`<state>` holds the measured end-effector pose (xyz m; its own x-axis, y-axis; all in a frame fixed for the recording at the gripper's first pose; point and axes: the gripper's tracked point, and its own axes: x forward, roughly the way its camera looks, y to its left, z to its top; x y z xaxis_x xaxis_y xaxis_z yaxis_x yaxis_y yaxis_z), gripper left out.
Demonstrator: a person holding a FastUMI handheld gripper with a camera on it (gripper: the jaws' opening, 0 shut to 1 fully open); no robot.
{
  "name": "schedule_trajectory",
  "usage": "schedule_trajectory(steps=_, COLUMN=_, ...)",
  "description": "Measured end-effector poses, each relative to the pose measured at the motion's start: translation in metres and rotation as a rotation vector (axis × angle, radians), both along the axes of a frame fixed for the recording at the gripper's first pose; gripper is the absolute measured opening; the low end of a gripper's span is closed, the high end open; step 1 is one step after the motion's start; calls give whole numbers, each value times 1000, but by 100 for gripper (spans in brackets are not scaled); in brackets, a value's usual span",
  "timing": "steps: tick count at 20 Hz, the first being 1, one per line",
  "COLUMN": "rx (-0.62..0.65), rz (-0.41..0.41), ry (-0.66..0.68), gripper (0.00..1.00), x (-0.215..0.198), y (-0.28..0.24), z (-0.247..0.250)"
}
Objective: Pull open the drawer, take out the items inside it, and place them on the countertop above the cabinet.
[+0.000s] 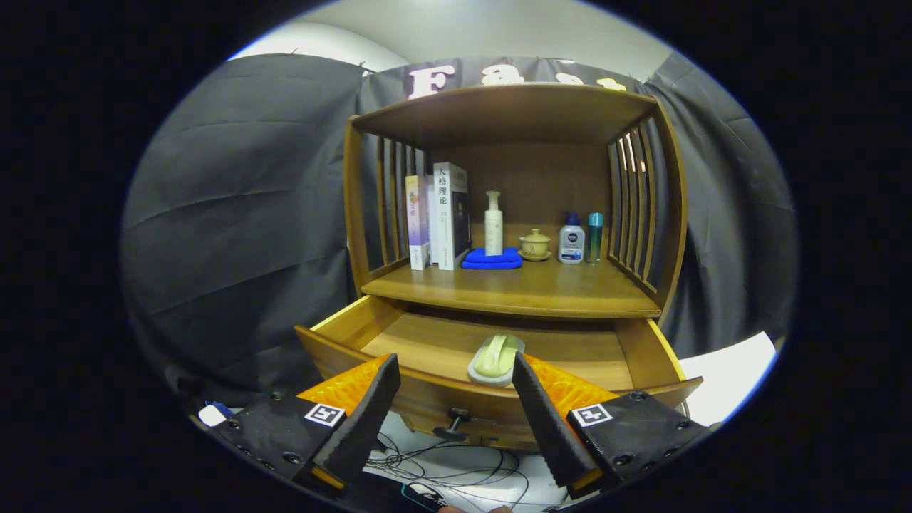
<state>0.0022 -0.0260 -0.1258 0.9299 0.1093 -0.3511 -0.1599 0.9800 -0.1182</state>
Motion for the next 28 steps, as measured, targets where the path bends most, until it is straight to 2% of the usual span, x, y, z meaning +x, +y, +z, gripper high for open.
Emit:
schedule_trajectory(steps=5, rx=77, rz=-82, ry=113, gripper=98, x=46, y=-11, z=-1)
schedule_trajectory(steps=9, rx=150, rz=-121, ry=247, gripper=98, x=77, y=-13, z=-22)
schedule_trajectory(steps=14, rx=174, rz=-149, ry=387, gripper=98, x=110, y=-19, z=-54)
schedule_trajectory(steps=18, rx=116, rz=-159, ry=432, gripper=98, x=136, y=-26, z=-66)
schedule_trajectory(steps=24, rx=126, rz=-218, ry=544, gripper=91, x=159, y=-25, z=-97)
schedule_trajectory(steps=25, rx=114, rz=-224, ry=557, gripper=85, x=160, y=-26, z=-101)
schedule_trajectory(steps=27, rx=79, rz=-237, ry=578, gripper=78, x=163, y=-30, z=-111)
schedule_trajectory(steps=28, rx=60, rz=-246, ry=581, gripper=78, x=166, y=-33, z=-115)
